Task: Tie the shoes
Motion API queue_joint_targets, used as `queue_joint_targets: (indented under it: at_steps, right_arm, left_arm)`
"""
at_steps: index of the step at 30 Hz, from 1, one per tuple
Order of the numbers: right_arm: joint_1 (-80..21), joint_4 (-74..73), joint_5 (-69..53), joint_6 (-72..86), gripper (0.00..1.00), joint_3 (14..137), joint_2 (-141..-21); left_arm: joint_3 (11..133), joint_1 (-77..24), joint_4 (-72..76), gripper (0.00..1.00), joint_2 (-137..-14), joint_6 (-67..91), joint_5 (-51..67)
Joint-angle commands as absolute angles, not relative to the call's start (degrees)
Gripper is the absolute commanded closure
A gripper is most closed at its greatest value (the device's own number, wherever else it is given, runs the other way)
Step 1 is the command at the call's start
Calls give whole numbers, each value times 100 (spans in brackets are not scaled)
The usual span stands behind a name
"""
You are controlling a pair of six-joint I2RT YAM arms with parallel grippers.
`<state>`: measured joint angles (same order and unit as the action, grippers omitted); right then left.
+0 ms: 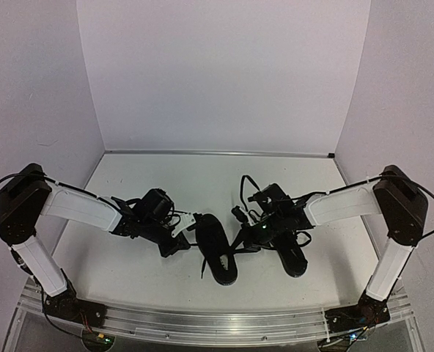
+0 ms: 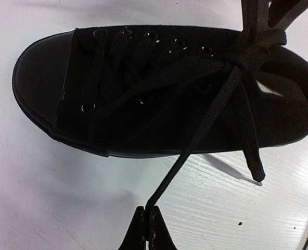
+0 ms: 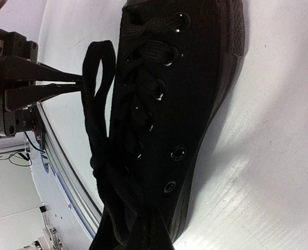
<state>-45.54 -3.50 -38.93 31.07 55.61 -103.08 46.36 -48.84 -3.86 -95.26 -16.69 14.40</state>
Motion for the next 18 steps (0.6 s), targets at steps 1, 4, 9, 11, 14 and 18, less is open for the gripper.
queue_joint_targets:
  at_steps: [1,4,9,11,14,18]
  right_arm:
    - [-4558,-371,-3692,3035,100,5619,-9843]
    - [-4561,-387,-3766,3032,94,5642,-9854]
    - [-4558,-425,-3807,3038,88,5626,-9914]
    - [-4560,-459,-3800,3020,90,5613,-9904]
    - [-4560,-526,-3739,2967,98,5599,-9880]
    - [-4561,-600,-3656,2912,100,5587,-9850]
  left_arm:
    - [4742,-4966,-558,91,-9382,-1638,1221]
    - [4750,-4974,-489,74,-9335,-1662,1186]
    - [4730,-4952,-176,61,-9133,-1703,1258]
    - [4750,-4922,-41,58,-9114,-1701,1227]
    - [4856,-4872,100,58,-9224,-1710,1239]
    - [5029,-4835,264,57,-9421,-1745,1242]
